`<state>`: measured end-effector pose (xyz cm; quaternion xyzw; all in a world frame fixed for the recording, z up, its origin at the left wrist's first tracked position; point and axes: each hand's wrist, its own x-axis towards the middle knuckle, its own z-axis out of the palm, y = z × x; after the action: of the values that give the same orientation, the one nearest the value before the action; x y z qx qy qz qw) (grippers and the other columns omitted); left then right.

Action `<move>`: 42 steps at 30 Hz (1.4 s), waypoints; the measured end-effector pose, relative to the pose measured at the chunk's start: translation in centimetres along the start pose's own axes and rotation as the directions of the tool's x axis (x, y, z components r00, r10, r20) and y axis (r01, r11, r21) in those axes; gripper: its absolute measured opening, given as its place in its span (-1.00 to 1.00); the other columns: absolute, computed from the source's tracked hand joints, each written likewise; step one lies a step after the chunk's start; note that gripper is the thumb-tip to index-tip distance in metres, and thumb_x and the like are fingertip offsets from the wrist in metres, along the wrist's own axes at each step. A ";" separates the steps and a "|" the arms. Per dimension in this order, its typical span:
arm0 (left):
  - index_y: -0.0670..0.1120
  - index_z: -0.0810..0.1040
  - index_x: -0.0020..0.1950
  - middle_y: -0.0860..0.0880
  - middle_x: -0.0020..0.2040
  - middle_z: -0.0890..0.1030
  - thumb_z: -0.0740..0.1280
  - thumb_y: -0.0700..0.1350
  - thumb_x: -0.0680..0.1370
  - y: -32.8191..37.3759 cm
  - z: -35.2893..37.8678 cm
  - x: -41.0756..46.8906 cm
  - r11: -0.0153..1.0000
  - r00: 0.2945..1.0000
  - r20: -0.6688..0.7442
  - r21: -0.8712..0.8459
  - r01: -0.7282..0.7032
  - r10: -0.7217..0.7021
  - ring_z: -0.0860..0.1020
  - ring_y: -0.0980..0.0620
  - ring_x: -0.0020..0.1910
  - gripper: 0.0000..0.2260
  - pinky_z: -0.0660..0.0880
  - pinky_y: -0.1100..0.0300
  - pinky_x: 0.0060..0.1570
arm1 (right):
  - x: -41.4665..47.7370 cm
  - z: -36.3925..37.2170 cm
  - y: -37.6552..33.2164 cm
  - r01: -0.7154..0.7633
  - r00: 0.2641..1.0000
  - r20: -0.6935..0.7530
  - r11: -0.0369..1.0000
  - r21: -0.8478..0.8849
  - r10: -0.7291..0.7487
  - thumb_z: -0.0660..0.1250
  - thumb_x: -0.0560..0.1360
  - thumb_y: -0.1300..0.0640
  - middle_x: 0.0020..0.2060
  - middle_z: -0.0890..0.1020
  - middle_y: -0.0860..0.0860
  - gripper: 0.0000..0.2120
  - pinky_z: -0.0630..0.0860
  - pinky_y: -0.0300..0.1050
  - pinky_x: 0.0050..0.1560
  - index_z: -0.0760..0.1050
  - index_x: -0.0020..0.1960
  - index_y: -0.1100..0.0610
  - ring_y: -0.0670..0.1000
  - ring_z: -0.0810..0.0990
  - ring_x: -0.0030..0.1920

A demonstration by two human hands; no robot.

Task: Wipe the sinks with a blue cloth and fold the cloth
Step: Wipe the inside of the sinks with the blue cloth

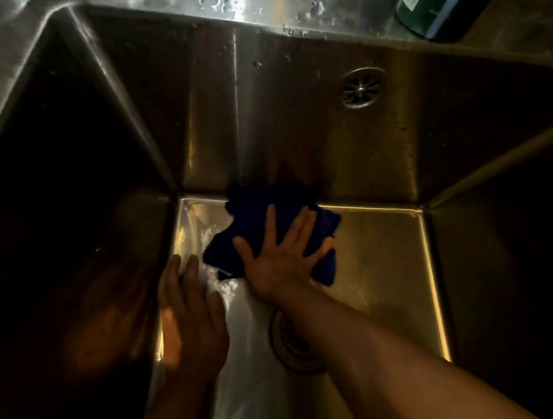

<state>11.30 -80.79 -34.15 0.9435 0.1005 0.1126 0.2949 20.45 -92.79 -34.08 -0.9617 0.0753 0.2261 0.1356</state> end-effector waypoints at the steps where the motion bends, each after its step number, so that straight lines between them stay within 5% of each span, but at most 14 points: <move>1: -0.25 0.26 0.45 -0.30 0.44 0.25 0.07 -0.07 0.60 0.1 -0.2 0.1 1.000 1.000 0.001 -0.003 0.013 -0.013 0.26 -0.21 0.38 -0.54 0.00 0.34 0.39 | 0.0 0.5 -1.5 0.041 0.999 0.024 0.999 0.018 -0.042 -0.26 0.44 -0.46 0.37 -0.55 0.18 -0.25 -0.63 0.37 0.16 -0.44 0.47 -0.12 0.15 -0.63 0.35; 6: -0.32 0.17 0.47 -0.37 0.42 0.26 0.07 0.09 0.59 0.0 -0.8 -0.3 0.984 0.989 0.026 -0.100 0.146 -0.144 0.32 -0.32 0.36 -0.40 0.24 0.04 0.31 | -0.5 2.8 -8.2 0.252 0.944 0.194 0.963 0.101 -0.267 -0.23 0.54 -0.32 0.36 -0.57 0.16 -0.36 -0.73 0.30 0.05 -0.43 0.47 -0.12 0.08 -0.74 0.24; 11: -0.30 0.17 0.48 -0.32 0.44 0.28 0.08 0.01 0.50 0.6 -1.8 0.7 0.994 0.994 0.038 -0.039 0.102 -0.101 0.30 -0.27 0.39 -0.38 0.20 0.05 0.34 | -0.6 1.6 -8.4 0.291 0.899 0.271 0.932 0.215 -0.343 -0.19 0.59 -0.21 0.43 -0.50 0.12 -0.43 -0.65 0.25 0.17 -0.33 0.51 -0.11 0.02 -0.62 0.36; 15: -0.33 0.33 0.41 -0.35 0.40 0.34 0.14 0.00 0.49 1.7 -1.4 4.7 0.978 0.992 0.105 0.186 -0.091 0.073 0.31 -0.33 0.39 -0.43 0.18 -0.16 0.41 | -2.5 -1.1 -4.9 0.331 0.931 -0.013 0.831 0.446 -0.364 -0.12 0.62 -0.12 0.56 -0.07 -0.04 -0.52 -0.28 0.15 0.48 0.02 0.53 -0.12 -0.13 -0.20 0.52; 17: -0.25 0.31 0.44 -0.32 0.44 0.30 0.20 -0.03 0.54 1.4 -0.6 7.2 0.923 0.963 0.235 0.323 -0.207 0.133 0.25 -0.31 0.44 -0.48 0.13 -0.24 0.43 | -3.9 -2.2 -1.5 0.360 0.932 -0.187 0.840 0.406 -0.309 -0.09 0.61 -0.07 0.55 0.08 -0.01 -0.50 -0.07 0.13 0.50 0.11 0.53 -0.03 -0.09 -0.05 0.53; 20: 0.06 0.06 0.55 -0.20 0.57 -0.01 0.08 0.14 0.60 0.2 0.9 9.0 0.841 0.906 0.414 0.457 -0.290 0.088 -0.05 -0.19 0.54 -0.46 -0.35 -0.19 0.40 | -5.4 -2.6 5.5 0.293 0.946 -0.234 0.902 0.318 -0.225 0.00 0.63 0.01 0.51 0.19 0.08 -0.55 0.07 0.13 0.48 0.19 0.50 0.04 0.04 0.09 0.52; 23: 0.26 -0.29 0.48 -0.08 0.48 -0.45 -0.12 0.23 0.58 -1.2 2.2 9.1 0.789 0.872 0.486 0.515 -0.334 0.051 -0.43 -0.08 0.48 -0.48 -0.65 -0.12 0.18 | -6.4 -2.7 12.0 0.118 0.970 -0.228 0.981 0.151 -0.082 -0.09 0.61 -0.11 0.54 0.07 0.05 -0.51 -0.11 0.11 0.49 0.09 0.52 -0.10 0.07 -0.04 0.54; 27: 0.35 -0.56 0.26 -0.01 0.26 -0.70 -0.17 0.27 0.57 -1.2 2.1 9.0 0.826 0.787 0.615 0.470 -0.310 -0.054 -0.72 0.00 0.21 -0.48 -0.63 -0.21 0.15 | -7.1 -1.6 17.7 -0.004 0.999 -0.045 0.995 -0.096 -0.001 -0.31 0.50 -0.30 0.50 -0.39 0.01 -0.43 -0.25 0.24 0.47 -0.38 0.46 -0.26 0.04 -0.49 0.45; 31: 0.39 -0.66 0.13 0.01 0.20 -0.76 -0.15 0.27 0.58 -0.7 1.3 6.8 0.858 0.689 0.711 0.435 -0.274 -0.141 -0.75 -0.04 0.17 -0.44 -0.55 -0.30 0.20 | -7.0 -1.1 19.0 0.028 0.998 0.059 0.989 -0.145 -0.020 -0.25 0.49 -0.35 0.30 -0.65 -0.07 -0.41 -0.39 0.23 0.41 -0.58 0.33 -0.32 0.01 -0.65 0.33; 40: 0.25 -0.58 0.32 -0.07 0.20 -0.76 -0.07 0.29 0.56 -0.2 -2.1 -5.2 0.857 0.500 0.808 0.466 -0.219 -0.311 -0.81 -0.11 0.05 -0.35 -0.37 -0.40 0.26 | -7.4 -2.5 18.1 0.011 0.987 0.160 0.985 -0.174 0.018 -0.17 0.54 -0.32 0.36 -0.59 0.00 -0.36 -0.39 0.26 0.43 -0.55 0.37 -0.22 0.05 -0.57 0.39; 41: 0.21 -0.52 0.38 -0.09 0.24 -0.75 0.02 0.31 0.54 0.0 -2.6 -6.6 0.862 0.533 0.803 0.446 -0.242 -0.265 -0.79 -0.12 0.10 -0.27 -0.36 -0.40 0.28 | -7.4 -2.6 18.0 0.012 0.984 0.175 0.986 -0.168 0.018 -0.17 0.54 -0.33 0.35 -0.60 0.01 -0.36 -0.40 0.26 0.42 -0.56 0.36 -0.22 0.06 -0.58 0.38; 42: 0.16 -0.44 0.45 -0.14 0.35 -0.65 0.16 0.34 0.45 0.2 -3.0 -8.2 0.836 0.637 0.757 0.438 -0.330 -0.144 -0.71 -0.14 0.24 -0.13 -0.33 -0.39 0.30 | -7.3 -2.7 17.9 0.012 0.982 0.186 0.986 -0.167 0.020 -0.18 0.54 -0.33 0.34 -0.62 0.01 -0.36 -0.40 0.27 0.42 -0.57 0.35 -0.23 0.06 -0.59 0.37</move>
<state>2.71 -81.41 -32.86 0.9474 -0.0575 -0.3140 0.0247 11.40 -110.06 -32.51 -0.9439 0.0448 0.3214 0.0606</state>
